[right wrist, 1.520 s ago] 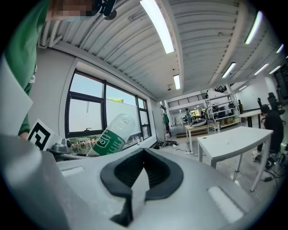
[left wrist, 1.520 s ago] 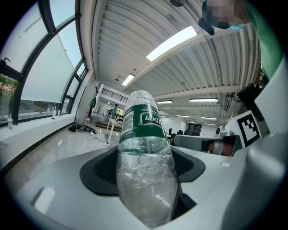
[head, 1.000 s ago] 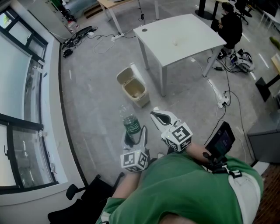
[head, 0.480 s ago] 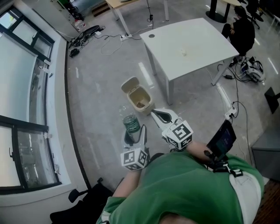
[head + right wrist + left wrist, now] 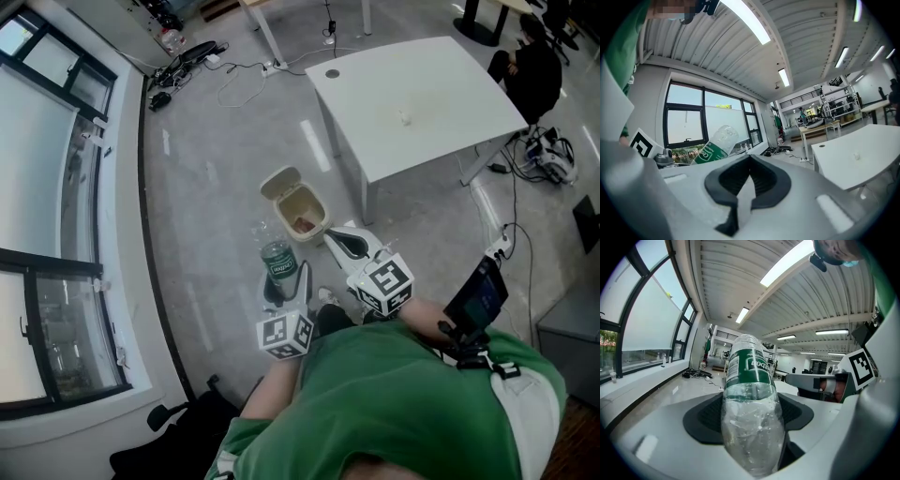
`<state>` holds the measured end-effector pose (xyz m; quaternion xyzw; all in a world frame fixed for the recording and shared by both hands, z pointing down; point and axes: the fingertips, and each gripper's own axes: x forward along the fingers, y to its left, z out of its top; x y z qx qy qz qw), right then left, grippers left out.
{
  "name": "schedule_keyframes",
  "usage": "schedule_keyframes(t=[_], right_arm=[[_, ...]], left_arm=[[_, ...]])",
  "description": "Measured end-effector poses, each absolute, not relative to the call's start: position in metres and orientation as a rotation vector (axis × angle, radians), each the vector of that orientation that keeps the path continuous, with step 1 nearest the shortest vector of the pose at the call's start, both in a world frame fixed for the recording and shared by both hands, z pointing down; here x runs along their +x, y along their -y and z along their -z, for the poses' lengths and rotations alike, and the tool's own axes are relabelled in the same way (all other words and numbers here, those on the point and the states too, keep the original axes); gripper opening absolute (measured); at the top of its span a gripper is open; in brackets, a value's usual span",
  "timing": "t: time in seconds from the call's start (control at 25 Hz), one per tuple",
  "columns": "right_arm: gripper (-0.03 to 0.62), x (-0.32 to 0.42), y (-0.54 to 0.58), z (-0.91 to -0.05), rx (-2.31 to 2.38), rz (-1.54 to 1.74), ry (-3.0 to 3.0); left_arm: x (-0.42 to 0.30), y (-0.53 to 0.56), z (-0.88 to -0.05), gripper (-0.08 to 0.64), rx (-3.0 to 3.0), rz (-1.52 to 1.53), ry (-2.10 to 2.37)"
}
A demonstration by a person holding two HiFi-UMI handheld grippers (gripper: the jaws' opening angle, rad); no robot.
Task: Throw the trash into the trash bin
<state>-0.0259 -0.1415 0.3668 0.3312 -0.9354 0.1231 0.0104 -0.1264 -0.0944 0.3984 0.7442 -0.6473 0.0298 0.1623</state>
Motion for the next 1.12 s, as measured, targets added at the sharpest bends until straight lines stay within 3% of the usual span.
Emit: schedule_keyframes(t=[1.12], right_arm=[[0.003, -0.12, 0.283, -0.437, 1.198, -0.475, 2.619]], left_arm=[[-0.225, 0.23, -0.51, 0.337, 2.111, -0.304, 1.527]])
